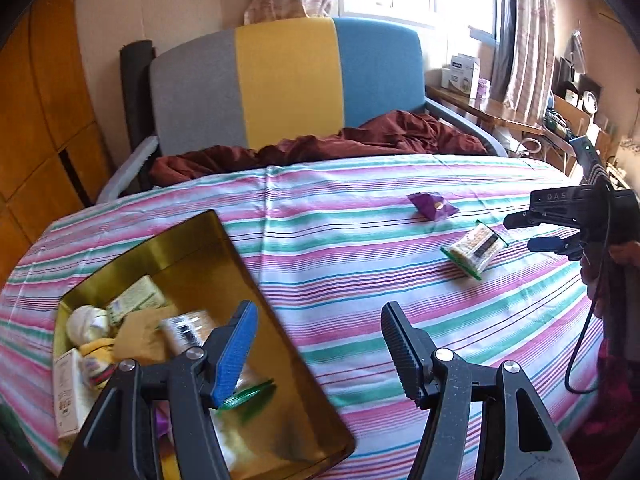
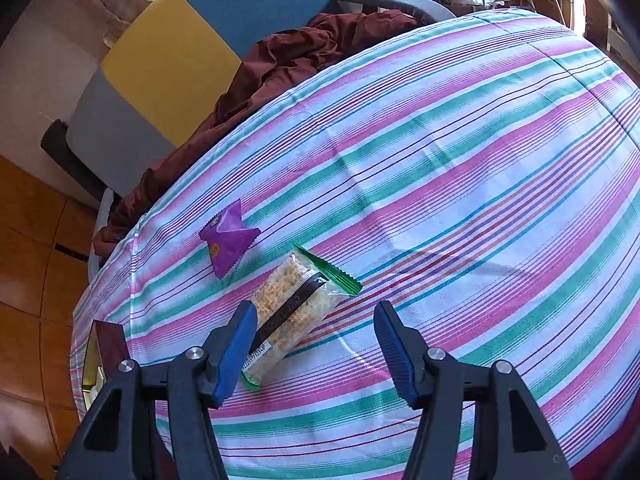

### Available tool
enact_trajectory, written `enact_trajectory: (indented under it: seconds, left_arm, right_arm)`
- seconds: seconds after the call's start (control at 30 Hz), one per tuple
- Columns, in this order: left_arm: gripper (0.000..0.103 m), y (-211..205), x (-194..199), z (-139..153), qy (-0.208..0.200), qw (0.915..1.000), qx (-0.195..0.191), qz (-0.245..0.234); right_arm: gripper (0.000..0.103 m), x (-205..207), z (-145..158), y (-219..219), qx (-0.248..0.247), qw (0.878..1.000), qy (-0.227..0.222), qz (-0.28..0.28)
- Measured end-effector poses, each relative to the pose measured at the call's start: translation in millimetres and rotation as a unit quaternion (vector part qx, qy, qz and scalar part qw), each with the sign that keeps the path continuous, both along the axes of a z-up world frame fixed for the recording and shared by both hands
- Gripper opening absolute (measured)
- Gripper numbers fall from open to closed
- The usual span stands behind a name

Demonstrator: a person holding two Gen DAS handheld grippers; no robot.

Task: Organize objects
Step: 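Move both grippers back to the purple packet and last cracker pack, then grasp the purple snack packet with the left gripper while the right gripper grasps the cracker pack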

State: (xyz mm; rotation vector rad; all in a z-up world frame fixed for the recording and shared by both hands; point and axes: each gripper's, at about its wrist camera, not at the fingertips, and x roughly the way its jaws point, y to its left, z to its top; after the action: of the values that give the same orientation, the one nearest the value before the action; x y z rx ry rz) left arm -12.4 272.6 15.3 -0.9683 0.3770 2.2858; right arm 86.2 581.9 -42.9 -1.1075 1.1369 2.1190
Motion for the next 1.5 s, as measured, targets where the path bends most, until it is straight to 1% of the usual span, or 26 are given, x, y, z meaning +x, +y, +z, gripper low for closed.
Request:
enact_trajectory:
  seconds: [0.17,0.3,0.4,0.53,0.63,0.8,0.9,1.0,1.07,1.1,1.13,1.27,1.4,1.5]
  left_arm:
    - [0.065,41,-18,-7,-0.060,0.9980,0.016,-0.014]
    - [0.065,78,-33,-16,-0.085,0.9960,0.010,-0.027]
    - [0.065,106,-45,-25,-0.106,0.9938,0.004,-0.034]
    - [0.065,140,-67,-35,-0.161,0.9863,0.019,-0.029]
    - [0.065,170,-79,-40,-0.177,0.9836,0.019,-0.029]
    - [0.065,216,-94,-46,-0.176,0.9837,0.015,-0.031]
    - [0.065,238,-105,-59,-0.177,0.9838,-0.001,-0.025]
    - [0.064,248,-117,-75,-0.186,0.9824,-0.017,-0.006]
    - [0.061,252,-122,-84,-0.192,0.9812,-0.019,-0.001]
    - [0.053,252,-121,-83,-0.175,0.9844,-0.020,-0.004]
    - [0.052,253,-119,-83,-0.162,0.9864,-0.026,-0.011]
    - [0.049,235,-110,-83,-0.144,0.9888,-0.019,-0.033]
    - [0.049,202,-95,-83,-0.130,0.9912,-0.014,-0.024]
    - [0.049,177,-72,-82,-0.111,0.9934,-0.019,-0.024]
  right_arm:
    - [0.062,12,4,12,-0.012,0.999,0.018,-0.036]
    - [0.062,20,2,20,-0.031,0.998,0.030,-0.054]
    - [0.062,22,2,22,-0.043,0.997,0.040,-0.058]
    - [0.062,20,2,20,-0.051,0.996,0.047,-0.049]
    - [0.063,21,1,21,-0.059,0.996,0.051,-0.049]
    - [0.063,23,-2,24,-0.071,0.994,0.057,-0.060]
    - [0.063,25,-3,26,-0.074,0.993,0.061,-0.066]
    - [0.063,25,-5,27,-0.077,0.993,0.060,-0.067]
    - [0.063,24,-6,27,-0.077,0.993,0.059,-0.066]
    - [0.063,23,-6,27,-0.076,0.993,0.058,-0.064]
    - [0.063,23,-5,27,-0.073,0.994,0.055,-0.063]
    - [0.063,20,-8,28,-0.070,0.995,0.045,-0.061]
    - [0.063,17,-11,27,-0.065,0.996,0.033,-0.056]
    - [0.063,14,-15,25,-0.065,0.996,0.022,-0.051]
